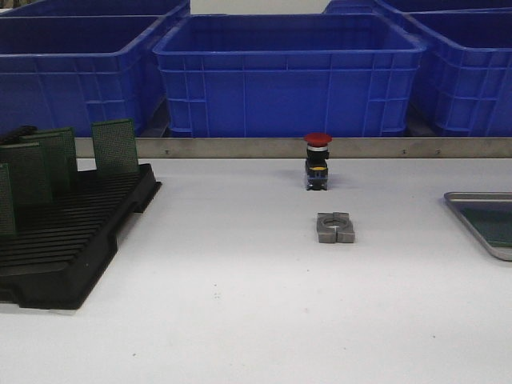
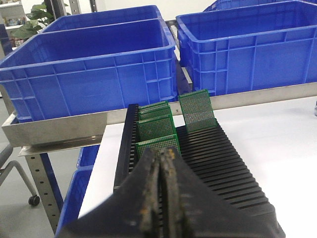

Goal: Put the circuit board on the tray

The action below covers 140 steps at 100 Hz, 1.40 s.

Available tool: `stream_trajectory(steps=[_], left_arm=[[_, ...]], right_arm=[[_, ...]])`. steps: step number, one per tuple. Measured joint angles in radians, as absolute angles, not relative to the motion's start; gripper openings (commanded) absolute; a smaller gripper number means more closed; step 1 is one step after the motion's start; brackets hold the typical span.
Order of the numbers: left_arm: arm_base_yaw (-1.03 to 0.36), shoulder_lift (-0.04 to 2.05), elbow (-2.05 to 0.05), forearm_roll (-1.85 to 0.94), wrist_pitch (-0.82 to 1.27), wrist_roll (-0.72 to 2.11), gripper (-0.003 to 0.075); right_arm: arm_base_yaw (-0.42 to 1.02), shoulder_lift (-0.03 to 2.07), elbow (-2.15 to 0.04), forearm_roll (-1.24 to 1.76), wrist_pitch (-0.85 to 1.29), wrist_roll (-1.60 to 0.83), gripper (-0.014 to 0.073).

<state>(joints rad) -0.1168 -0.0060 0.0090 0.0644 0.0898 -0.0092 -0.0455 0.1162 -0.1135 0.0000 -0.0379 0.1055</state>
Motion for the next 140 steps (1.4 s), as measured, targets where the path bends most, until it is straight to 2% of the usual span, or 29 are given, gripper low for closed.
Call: stream_trajectory(steps=[26, 61, 140], left_arm=[[-0.117, -0.006, 0.009, 0.064, 0.090, -0.011, -0.0018], [-0.117, -0.006, 0.009, 0.064, 0.089, -0.011, -0.0018], [-0.117, -0.006, 0.009, 0.064, 0.089, -0.011, -0.0018]], right_arm=[[-0.046, -0.009, -0.030, -0.013, -0.050, 0.120, -0.0067], [0.022, -0.009, 0.024, -0.013, -0.054, 0.137, -0.0067], [0.024, -0.009, 0.026, -0.014, -0.065, 0.140, -0.0067]])
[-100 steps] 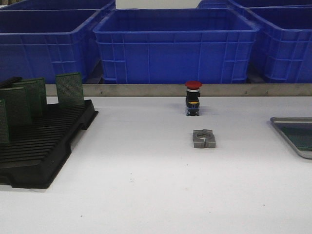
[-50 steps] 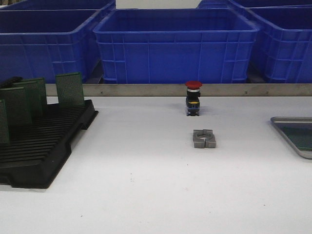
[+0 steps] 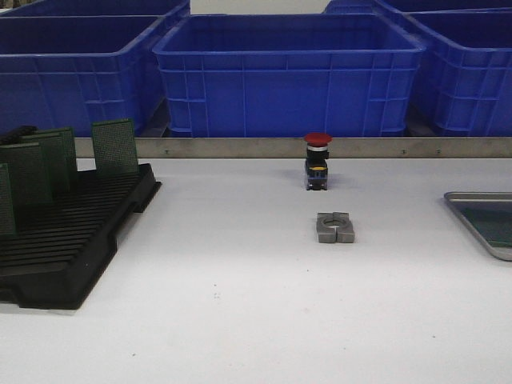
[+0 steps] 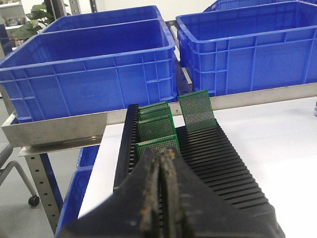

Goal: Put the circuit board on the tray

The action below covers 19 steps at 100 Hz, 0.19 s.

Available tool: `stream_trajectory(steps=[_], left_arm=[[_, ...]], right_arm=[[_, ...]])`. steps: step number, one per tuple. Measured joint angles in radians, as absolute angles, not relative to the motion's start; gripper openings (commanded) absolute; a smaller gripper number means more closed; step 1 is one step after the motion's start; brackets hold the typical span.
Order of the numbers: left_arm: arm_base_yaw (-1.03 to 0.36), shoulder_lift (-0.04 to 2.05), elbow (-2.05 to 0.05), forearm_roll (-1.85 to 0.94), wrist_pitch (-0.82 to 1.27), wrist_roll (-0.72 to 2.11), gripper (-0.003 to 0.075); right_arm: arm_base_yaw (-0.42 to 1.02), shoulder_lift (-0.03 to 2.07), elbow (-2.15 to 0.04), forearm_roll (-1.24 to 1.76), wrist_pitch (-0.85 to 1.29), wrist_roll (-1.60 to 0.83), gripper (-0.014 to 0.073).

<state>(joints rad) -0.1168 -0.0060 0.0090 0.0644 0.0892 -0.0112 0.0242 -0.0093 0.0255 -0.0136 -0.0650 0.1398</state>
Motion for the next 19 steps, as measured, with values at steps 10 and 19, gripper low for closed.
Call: stream_trajectory(steps=[10, 19], left_arm=[[-0.117, -0.006, 0.009, 0.064, 0.089, -0.011, -0.0018], [-0.117, -0.006, 0.009, 0.064, 0.089, -0.011, -0.0018]], right_arm=[[0.024, -0.009, 0.026, -0.014, -0.065, 0.140, -0.0067], [0.024, -0.009, 0.026, -0.014, -0.065, 0.140, -0.0067]])
